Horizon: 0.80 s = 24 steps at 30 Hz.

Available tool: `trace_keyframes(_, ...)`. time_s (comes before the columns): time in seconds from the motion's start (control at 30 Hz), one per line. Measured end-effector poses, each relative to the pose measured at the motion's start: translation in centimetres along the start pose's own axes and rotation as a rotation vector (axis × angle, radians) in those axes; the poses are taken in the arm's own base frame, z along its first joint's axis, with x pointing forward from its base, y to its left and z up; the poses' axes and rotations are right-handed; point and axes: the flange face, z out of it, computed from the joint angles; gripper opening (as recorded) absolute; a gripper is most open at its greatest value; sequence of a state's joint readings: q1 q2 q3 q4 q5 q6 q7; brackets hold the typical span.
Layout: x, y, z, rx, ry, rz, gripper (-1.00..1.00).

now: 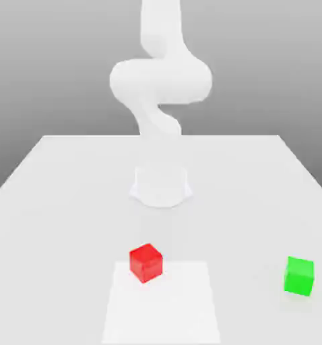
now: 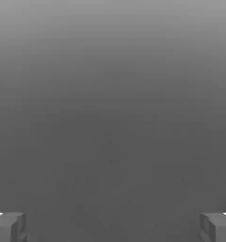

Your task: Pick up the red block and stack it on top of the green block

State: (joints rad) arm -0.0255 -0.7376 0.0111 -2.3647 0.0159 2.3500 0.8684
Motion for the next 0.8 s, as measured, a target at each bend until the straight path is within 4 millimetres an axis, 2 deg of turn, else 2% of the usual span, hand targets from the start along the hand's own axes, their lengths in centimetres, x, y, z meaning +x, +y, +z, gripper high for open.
trace_keyframes(0.1, -1.3, 2.5, 7.5, -0.095, -0.06, 0.127, 0.0)
trace_keyframes(0.2, -3.4, 5.9, 14.0, -0.195, -0.109, 0.252, 0.0)
trace_keyframes(0.3, -6.1, 10.0, 19.7, -0.303, -0.148, 0.378, 0.0)
trace_keyframes(0.4, -9.5, 14.9, 24.6, -0.423, -0.177, 0.508, 0.0)
trace_keyframes(0.6, -18.2, 26.4, 31.7, -0.686, -0.198, 0.767, 0.0)
trace_keyframes(0.63, -18.8, 27.5, 32.6, -0.702, -0.197, 0.787, 0.0)
trace_keyframes(0.8, -21.2, 30.1, 35.7, -0.715, -0.201, 0.796, 0.0)
